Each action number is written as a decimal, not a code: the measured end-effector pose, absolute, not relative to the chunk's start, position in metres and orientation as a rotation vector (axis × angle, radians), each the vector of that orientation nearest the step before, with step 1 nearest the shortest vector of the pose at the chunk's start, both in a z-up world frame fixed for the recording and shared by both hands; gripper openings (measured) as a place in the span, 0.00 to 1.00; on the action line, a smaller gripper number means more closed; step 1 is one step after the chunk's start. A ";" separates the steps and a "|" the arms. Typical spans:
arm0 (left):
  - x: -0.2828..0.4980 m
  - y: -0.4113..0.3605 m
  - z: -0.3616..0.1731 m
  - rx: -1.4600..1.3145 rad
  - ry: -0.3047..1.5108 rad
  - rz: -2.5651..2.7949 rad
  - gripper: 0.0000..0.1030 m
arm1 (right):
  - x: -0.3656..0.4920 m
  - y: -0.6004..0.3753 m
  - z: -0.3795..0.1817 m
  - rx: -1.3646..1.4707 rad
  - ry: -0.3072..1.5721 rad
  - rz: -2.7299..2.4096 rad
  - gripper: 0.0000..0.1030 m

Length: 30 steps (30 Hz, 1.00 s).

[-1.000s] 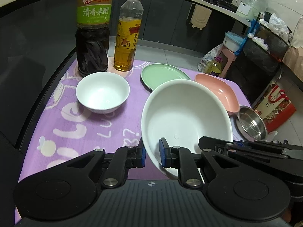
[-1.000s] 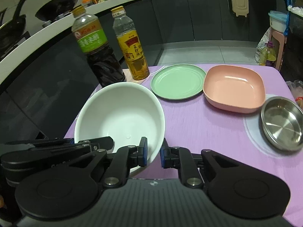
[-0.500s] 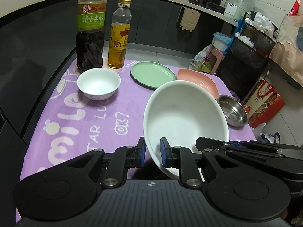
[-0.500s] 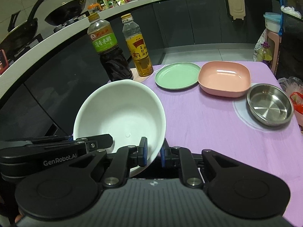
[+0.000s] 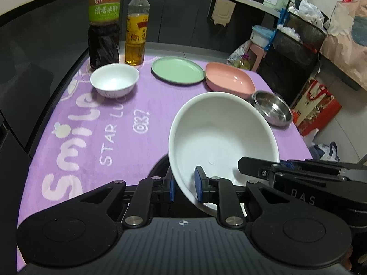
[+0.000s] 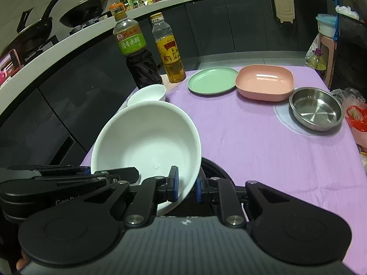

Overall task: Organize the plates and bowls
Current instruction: 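Carry the large white bowl with both grippers and lower it into the black bowl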

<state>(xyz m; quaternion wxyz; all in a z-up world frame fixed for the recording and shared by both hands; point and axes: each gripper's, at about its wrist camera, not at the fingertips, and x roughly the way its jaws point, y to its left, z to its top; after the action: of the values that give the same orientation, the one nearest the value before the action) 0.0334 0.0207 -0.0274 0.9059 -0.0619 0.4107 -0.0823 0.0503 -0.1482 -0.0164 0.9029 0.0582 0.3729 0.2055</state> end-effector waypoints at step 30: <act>0.017 0.013 -0.064 -0.106 1.009 -0.197 0.17 | 0.027 -0.150 -0.047 0.058 0.855 0.385 0.28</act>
<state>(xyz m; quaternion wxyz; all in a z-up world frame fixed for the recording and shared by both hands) 0.0165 0.0134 -0.0641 0.8694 -0.0509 0.4824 -0.0942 0.0273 -0.1499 -0.0473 0.8917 0.0279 0.4121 0.1854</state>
